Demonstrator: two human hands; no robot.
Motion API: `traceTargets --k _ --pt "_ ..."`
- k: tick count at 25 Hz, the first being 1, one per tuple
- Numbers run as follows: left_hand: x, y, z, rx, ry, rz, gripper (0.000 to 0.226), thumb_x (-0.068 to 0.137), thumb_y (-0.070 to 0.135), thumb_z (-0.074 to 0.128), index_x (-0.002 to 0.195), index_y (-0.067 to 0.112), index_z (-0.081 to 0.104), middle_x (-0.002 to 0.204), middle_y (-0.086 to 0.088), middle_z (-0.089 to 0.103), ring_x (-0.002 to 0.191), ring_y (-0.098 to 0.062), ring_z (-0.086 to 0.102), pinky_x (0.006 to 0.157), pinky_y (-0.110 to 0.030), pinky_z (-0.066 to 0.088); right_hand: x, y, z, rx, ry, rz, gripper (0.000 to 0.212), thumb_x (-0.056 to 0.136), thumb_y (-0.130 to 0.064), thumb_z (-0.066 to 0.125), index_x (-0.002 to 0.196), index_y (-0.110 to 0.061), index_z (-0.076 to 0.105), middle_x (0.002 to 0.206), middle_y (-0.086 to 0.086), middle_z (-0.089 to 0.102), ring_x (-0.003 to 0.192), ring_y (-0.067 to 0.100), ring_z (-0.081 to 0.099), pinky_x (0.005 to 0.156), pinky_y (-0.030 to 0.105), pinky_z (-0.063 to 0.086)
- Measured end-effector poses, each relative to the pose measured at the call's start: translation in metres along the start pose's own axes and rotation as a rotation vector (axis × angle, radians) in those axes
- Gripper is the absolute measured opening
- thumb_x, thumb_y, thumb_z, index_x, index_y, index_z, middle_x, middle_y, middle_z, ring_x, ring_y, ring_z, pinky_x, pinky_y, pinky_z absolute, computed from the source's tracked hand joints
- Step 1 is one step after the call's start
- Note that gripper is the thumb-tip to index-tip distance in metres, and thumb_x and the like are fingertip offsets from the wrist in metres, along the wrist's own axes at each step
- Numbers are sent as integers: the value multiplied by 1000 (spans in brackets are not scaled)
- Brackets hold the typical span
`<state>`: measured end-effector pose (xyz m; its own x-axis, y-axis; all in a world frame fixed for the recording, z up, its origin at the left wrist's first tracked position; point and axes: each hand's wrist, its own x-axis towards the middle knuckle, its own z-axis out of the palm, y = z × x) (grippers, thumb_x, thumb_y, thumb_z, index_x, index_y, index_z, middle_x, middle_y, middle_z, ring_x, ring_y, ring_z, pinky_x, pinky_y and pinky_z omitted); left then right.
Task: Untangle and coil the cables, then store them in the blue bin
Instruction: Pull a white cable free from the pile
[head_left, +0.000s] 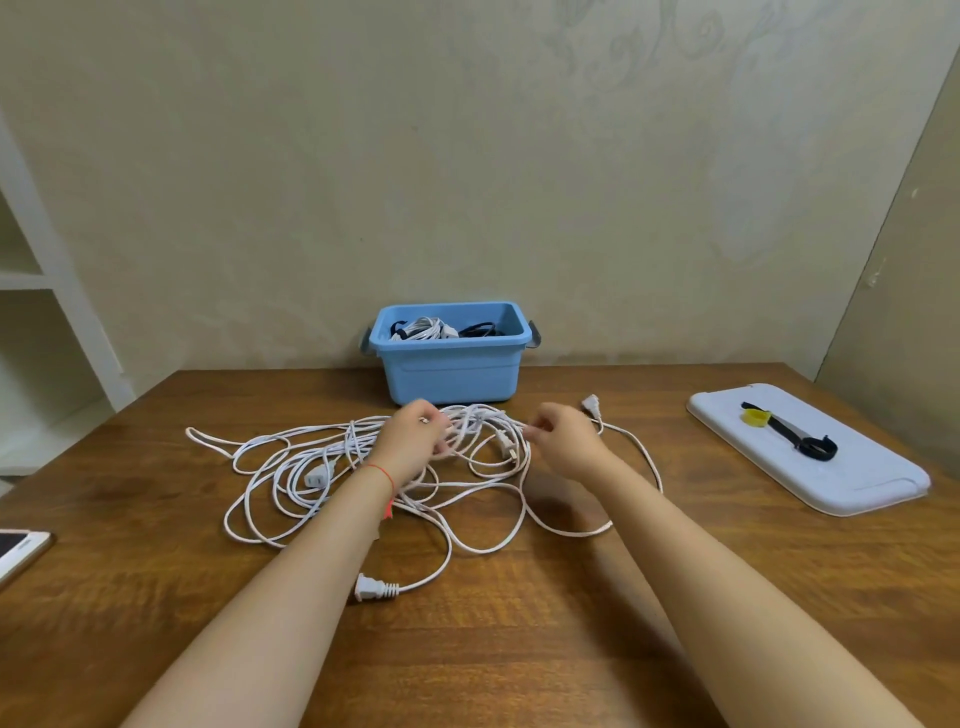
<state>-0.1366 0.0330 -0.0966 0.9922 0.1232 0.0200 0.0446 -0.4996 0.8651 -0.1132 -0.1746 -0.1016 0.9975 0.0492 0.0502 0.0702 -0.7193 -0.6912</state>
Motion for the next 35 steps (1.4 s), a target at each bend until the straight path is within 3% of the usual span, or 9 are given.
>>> traceTargets --k 6,9,13,17,21,25,29,32,35 --pt "11 13 -13 -777 131 -312 19 102 19 50 86 9 55 77 -10 67 76 -21 66 84 -38 52 -4 7 -35 -134 279 200 18 98 -16 47 107 -21 63 109 6 65 91 25 59 73 34 50" --pt "3 21 -9 -827 14 -254 21 102 22 49 85 11 54 51 0 47 53 -15 55 69 -33 47 -5 -3 -37 -146 50 116 38 93 -2 43 109 -25 69 122 7 64 110 30 59 86 39 53" --pt "-2 30 2 -738 -94 -131 18 104 22 46 98 9 56 52 3 30 43 -9 31 51 -23 41 -21 -23 -22 23 -378 -12 17 94 -20 56 98 -18 73 105 2 69 105 23 64 91 35 51" --pt "-1 33 10 -988 -33 -164 14 105 15 43 107 13 56 58 1 40 46 -8 39 48 -22 43 -26 -27 1 248 -216 -89 22 95 -34 62 98 -15 73 94 6 72 85 20 65 81 38 54" --pt "-2 31 16 -765 -29 -119 37 105 10 36 118 28 66 92 -9 52 78 -19 56 67 -33 52 -21 -25 -5 504 -57 -62 18 96 -34 63 104 -22 73 79 -6 67 65 6 55 50 18 42" --pt "5 39 16 -723 60 -103 44 102 3 36 110 25 73 124 -7 53 105 -22 60 69 -32 55 -4 -22 -17 711 -13 88 15 94 -19 61 101 -14 74 68 0 54 57 11 44 48 22 34" --pt "12 44 15 -619 -19 -22 25 99 28 55 117 20 71 122 -2 63 106 -19 61 69 -31 52 20 -11 -32 758 39 76 13 91 -17 64 98 -10 73 63 -4 50 58 11 38 47 21 33" --pt "19 46 13 -190 -229 165 53 87 59 60 133 33 58 117 10 61 95 -16 65 72 -26 51 33 -7 -29 773 70 71 11 89 -21 68 95 -14 73 57 -12 53 59 12 39 46 21 33" --pt "28 44 13 -43 -207 181 42 93 61 52 113 28 70 98 7 72 75 -14 69 68 -28 54 36 -4 -29 762 91 78 11 89 -22 69 96 -15 74 57 -13 55 57 12 39 45 21 34"
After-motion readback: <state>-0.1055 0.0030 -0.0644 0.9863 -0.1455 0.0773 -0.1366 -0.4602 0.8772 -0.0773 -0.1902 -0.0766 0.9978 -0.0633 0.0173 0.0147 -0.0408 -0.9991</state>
